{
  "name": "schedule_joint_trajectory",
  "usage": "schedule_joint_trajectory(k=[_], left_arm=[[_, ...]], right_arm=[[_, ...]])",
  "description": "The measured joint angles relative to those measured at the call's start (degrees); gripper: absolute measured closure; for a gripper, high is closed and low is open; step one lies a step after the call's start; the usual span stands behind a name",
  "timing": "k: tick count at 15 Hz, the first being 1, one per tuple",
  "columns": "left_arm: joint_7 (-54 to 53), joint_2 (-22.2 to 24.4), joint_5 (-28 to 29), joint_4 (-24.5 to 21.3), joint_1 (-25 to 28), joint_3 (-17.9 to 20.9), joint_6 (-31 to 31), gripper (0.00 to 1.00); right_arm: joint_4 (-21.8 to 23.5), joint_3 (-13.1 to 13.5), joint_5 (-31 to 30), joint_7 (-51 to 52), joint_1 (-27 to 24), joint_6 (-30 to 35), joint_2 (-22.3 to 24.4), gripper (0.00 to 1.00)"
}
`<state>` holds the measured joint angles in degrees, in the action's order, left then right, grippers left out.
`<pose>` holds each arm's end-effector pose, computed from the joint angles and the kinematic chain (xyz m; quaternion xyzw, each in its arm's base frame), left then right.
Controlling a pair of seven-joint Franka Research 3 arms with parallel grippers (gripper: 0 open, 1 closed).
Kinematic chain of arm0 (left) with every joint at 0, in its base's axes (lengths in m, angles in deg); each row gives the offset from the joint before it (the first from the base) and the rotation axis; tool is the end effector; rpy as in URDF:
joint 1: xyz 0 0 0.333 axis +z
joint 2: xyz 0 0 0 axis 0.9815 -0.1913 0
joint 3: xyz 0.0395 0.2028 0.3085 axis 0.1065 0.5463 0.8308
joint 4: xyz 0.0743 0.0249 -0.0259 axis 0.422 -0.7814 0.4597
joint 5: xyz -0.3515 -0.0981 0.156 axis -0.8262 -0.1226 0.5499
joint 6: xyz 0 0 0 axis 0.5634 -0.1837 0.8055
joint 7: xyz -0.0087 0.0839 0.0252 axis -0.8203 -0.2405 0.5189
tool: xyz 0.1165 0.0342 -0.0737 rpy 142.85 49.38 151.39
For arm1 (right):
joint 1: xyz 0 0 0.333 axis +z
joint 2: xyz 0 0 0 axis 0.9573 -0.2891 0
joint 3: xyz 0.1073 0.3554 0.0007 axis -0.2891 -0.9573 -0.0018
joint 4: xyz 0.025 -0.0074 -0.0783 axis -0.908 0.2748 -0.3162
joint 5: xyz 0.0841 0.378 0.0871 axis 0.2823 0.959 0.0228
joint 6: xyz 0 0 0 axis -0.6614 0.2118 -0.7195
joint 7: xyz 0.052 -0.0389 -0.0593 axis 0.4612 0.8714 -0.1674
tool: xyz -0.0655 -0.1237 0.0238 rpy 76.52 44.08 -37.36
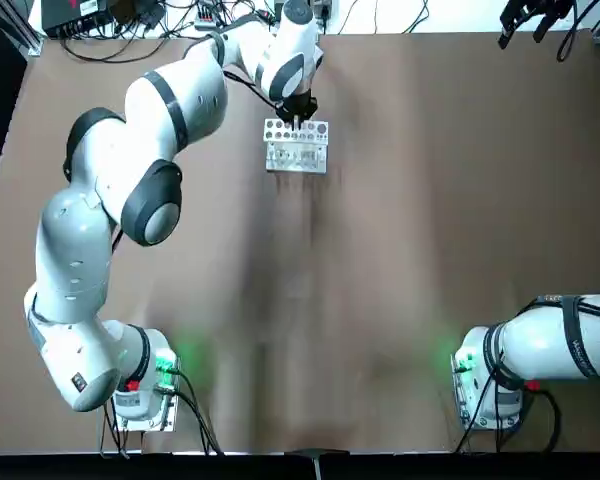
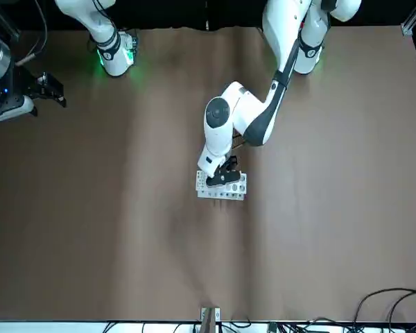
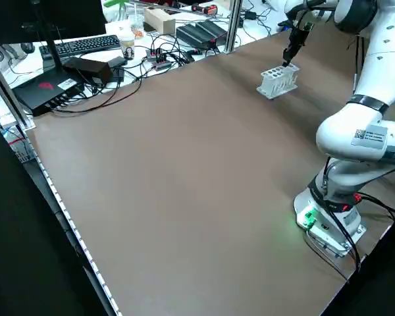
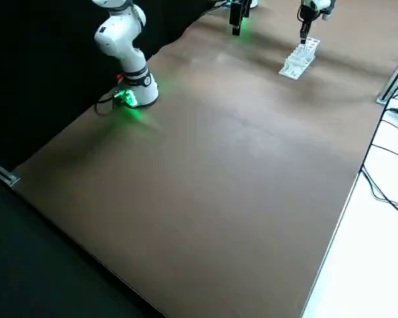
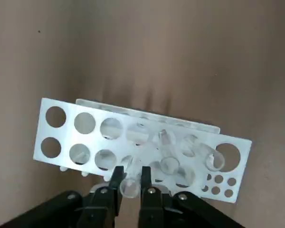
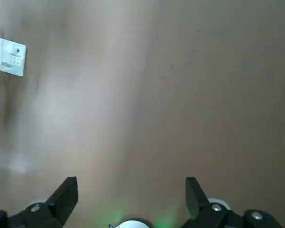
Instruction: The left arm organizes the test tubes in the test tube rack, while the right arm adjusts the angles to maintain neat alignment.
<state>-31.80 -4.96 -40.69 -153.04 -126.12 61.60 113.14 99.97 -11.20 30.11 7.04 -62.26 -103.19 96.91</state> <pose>0.5655 -0.5160 0.3134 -0.9971 -0.0656 -0.0319 0.0197 0.5031 0.0349 0.6341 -0.9928 -0.1096 0.0369 0.0313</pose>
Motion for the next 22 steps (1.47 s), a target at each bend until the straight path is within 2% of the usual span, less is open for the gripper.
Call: schedule_joint_trajectory(k=[22], left_arm=[[-0.08,0.45,0.00,0.09,0.08,0.01,-0.04,0.82]], right_arm=[[0.00,-0.02,0.00,0.00,0.00,0.00,0.00,0.00]])
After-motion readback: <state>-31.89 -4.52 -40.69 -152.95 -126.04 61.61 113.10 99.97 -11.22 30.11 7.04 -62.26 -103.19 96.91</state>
